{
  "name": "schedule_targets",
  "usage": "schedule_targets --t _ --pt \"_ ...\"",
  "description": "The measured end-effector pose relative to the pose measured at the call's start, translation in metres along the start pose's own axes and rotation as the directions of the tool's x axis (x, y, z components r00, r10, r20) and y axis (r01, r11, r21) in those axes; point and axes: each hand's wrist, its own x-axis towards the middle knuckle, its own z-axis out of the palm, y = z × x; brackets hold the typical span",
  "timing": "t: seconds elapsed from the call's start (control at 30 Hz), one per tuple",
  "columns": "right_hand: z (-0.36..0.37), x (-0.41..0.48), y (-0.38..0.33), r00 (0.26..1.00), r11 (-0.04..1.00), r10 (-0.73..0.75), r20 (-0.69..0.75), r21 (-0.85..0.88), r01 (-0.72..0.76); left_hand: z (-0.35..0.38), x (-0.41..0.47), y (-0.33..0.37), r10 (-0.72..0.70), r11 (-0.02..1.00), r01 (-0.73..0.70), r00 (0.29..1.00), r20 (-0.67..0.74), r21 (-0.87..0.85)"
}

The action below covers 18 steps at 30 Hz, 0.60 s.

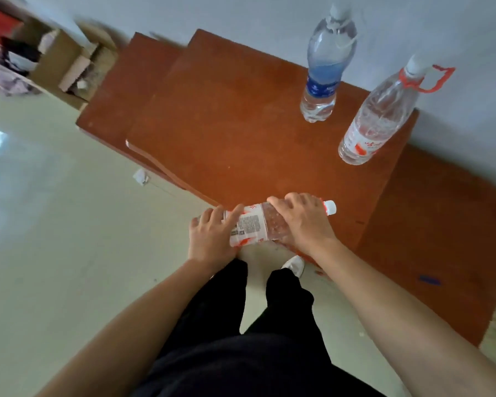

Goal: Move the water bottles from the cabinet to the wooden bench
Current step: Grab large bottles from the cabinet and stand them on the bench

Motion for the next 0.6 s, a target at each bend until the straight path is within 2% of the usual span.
schedule_targets --t 0.1,0.13,0.27,0.37,0.5,0.6 --pt "-0.039 0.024 -0.048 0.970 0.978 -0.207 -0.126 -0.024 0.205 -0.036 -0.042 -0.033 -0.163 0.987 0.161 0.976 -0.144 -0.026" --pt "-0.049 0.030 -0.061 0.955 0.972 -0.233 -0.186 -0.026 0.233 -0.047 -0.049 -0.043 -0.192 0.981 0.191 0.964 -0.183 -0.022" --pt "-0.116 0.049 -0.165 0.820 0.918 -0.386 -0.422 -0.084 0.388 -0.112 -0.109 -0.115 -0.308 0.942 0.334 0.850 -0.426 -0.015" --pt "-0.172 0.035 -0.269 0.668 0.835 -0.524 -0.528 -0.165 0.524 -0.155 -0.190 -0.176 -0.377 0.885 0.466 0.700 -0.607 -0.013" --pt "-0.213 -0.017 -0.424 0.472 0.707 -0.660 -0.584 -0.272 0.652 -0.192 -0.332 -0.256 -0.407 0.780 0.625 0.511 -0.757 0.002" --pt "-0.216 -0.072 -0.544 0.295 0.617 -0.677 -0.675 -0.302 0.726 -0.209 -0.455 -0.302 -0.412 0.680 0.733 0.376 -0.830 -0.005"
